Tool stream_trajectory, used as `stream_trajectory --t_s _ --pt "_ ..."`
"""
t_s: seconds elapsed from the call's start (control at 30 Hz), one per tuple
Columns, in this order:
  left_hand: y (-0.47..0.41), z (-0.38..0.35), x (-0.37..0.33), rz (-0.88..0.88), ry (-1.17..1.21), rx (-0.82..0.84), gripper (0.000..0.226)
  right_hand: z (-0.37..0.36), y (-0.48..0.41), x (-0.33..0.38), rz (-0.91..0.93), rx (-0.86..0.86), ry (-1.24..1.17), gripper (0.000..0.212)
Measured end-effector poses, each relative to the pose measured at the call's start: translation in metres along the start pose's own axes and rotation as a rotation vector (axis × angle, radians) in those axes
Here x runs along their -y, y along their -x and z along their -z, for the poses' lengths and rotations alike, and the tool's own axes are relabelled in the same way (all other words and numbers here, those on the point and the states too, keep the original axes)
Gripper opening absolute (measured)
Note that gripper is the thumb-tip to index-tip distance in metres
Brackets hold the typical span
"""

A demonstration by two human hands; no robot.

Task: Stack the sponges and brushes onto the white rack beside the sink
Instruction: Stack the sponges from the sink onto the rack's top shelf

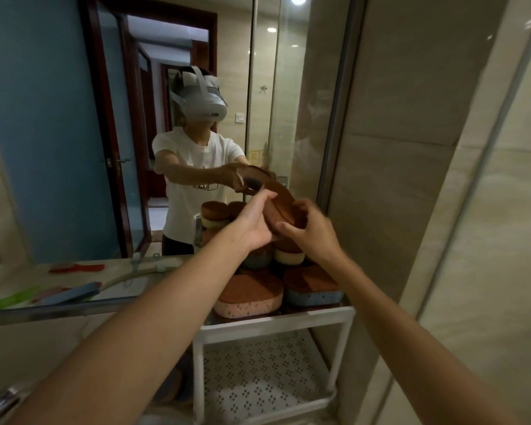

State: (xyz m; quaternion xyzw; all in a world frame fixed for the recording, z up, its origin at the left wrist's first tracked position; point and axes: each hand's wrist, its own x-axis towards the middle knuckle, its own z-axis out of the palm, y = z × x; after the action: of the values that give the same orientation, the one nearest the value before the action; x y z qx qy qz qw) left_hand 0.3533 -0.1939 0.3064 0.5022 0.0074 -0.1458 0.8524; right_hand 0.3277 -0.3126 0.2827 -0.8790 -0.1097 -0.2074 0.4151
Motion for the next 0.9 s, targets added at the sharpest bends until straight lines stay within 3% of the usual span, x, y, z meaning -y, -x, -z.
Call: stream_trajectory --t_s 0.07,0.1,0.17,0.23,0.37,0.53,0.77,0.9 --pt "-0.005 -0.002 0.003 -0.026 -0.074 -0.004 0.033 0.004 0.0 -0.01 -0.054 -0.066 -0.041 0.052" --pt "-0.008 -0.001 0.005 -0.083 -0.225 -0.051 0.032 0.006 0.0 -0.016 -0.092 -0.087 -0.058 0.052" --pt "-0.014 0.006 0.011 -0.251 -0.746 -0.157 0.035 0.01 -0.001 -0.032 -0.191 -0.104 -0.027 0.054" --pt "-0.019 0.016 0.02 -0.354 -1.266 -0.136 0.046 0.011 -0.003 -0.048 -0.263 -0.095 0.142 0.056" --pt "-0.022 0.025 0.038 -0.256 -1.821 0.018 0.059 0.006 -0.006 -0.064 -0.331 -0.019 0.268 0.056" --pt "-0.021 0.027 0.042 -0.16 -1.925 0.036 0.06 -0.002 -0.002 -0.066 -0.289 0.081 0.372 0.048" --pt "-0.021 0.028 0.043 -0.169 -1.948 0.039 0.061 -0.001 0.002 -0.06 -0.245 0.181 0.564 0.05" --pt "-0.02 0.027 0.043 -0.162 -1.962 0.032 0.061 -0.004 0.005 -0.052 -0.156 0.185 0.797 0.052"
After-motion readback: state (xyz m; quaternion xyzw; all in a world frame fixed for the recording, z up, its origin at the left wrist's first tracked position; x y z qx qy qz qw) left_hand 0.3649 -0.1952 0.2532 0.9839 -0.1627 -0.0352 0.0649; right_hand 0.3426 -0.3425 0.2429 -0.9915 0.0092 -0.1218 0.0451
